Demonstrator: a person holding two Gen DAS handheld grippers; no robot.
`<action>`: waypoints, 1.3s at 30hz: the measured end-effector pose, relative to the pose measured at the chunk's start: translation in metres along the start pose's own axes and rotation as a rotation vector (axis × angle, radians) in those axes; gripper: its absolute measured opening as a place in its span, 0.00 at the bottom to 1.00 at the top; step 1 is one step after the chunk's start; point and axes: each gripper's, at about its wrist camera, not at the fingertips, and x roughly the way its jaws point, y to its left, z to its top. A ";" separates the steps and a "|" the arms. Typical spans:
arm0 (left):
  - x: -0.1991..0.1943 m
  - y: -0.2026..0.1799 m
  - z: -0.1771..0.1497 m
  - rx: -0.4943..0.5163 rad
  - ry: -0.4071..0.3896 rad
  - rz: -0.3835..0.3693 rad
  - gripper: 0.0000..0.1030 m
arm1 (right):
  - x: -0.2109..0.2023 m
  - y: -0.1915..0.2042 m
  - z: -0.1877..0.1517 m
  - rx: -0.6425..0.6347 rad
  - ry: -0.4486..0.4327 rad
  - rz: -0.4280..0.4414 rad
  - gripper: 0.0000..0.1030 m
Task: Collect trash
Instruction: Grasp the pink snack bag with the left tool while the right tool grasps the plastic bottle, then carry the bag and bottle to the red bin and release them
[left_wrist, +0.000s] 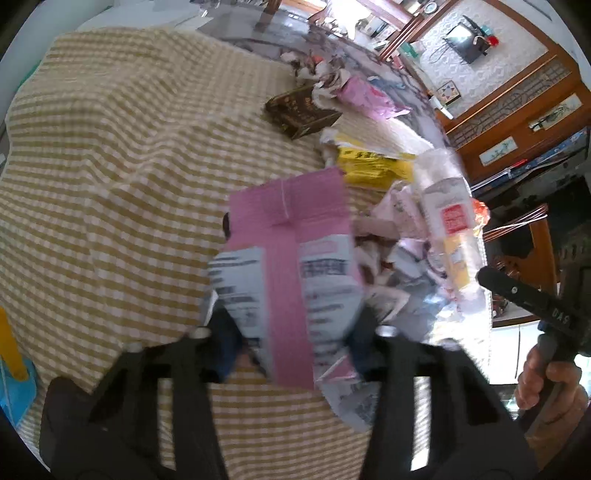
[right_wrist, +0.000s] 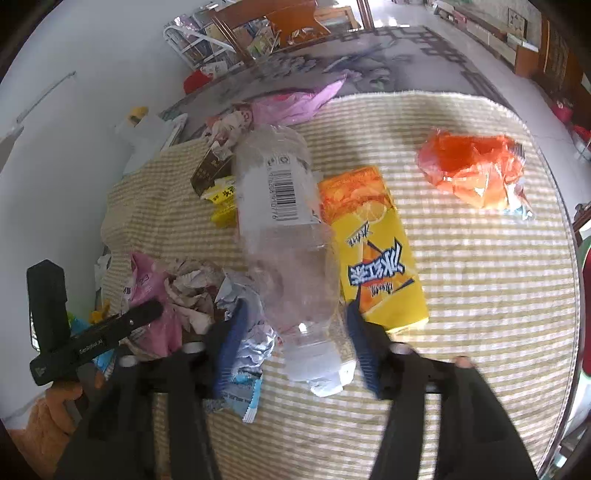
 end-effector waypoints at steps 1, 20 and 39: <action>-0.004 -0.001 0.000 0.007 -0.022 0.016 0.37 | -0.003 0.001 0.003 0.007 -0.014 0.005 0.65; -0.053 -0.014 -0.003 0.029 -0.160 0.067 0.36 | 0.003 0.002 0.006 0.005 -0.081 -0.041 0.55; -0.042 -0.102 0.008 0.165 -0.175 -0.017 0.36 | -0.089 -0.045 -0.062 0.159 -0.268 -0.102 0.56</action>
